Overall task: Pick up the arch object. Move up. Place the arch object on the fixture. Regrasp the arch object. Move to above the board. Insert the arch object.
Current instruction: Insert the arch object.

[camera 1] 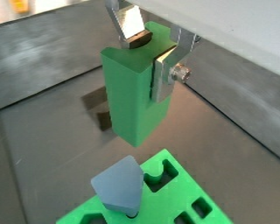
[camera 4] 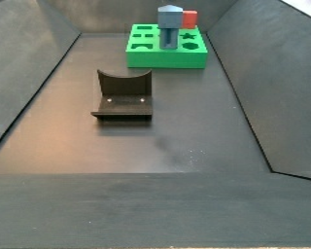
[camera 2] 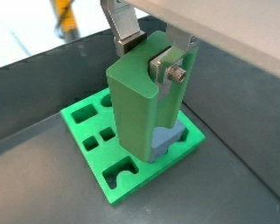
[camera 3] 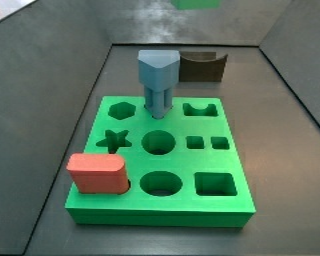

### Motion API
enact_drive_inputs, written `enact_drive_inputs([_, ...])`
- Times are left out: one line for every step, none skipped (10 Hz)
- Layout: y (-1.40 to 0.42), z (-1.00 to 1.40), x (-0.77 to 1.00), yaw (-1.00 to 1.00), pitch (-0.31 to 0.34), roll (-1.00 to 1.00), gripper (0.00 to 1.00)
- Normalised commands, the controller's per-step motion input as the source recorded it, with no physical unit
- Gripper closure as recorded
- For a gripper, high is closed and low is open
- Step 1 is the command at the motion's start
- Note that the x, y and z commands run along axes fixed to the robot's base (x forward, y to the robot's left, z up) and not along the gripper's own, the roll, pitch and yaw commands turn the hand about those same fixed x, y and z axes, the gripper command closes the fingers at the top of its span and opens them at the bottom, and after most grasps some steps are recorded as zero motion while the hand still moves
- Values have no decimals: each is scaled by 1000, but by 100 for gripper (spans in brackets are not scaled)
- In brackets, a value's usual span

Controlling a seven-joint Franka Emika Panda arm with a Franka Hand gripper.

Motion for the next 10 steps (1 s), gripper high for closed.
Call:
enact_drive_inputs([0,-217,80,-1000,-26,0,100])
enact_drive_inputs([0,-291,454,-711,-3,36,100])
enact_drive_inputs([0,-306,620,-551,0,51,100])
enact_drive_inputs([0,-306,843,-334,0,50,100])
enact_drive_inputs([-31,-303,1000,-111,0,41,100])
enact_drive_inputs([-43,-374,877,-100,121,110,100])
enact_drive_inputs([0,-257,420,-180,126,189,100])
enact_drive_inputs([29,-283,126,3,114,0,100])
enact_drive_inputs([-46,-380,206,0,151,60,100])
enact_drive_inputs([-143,-469,371,-3,117,14,100])
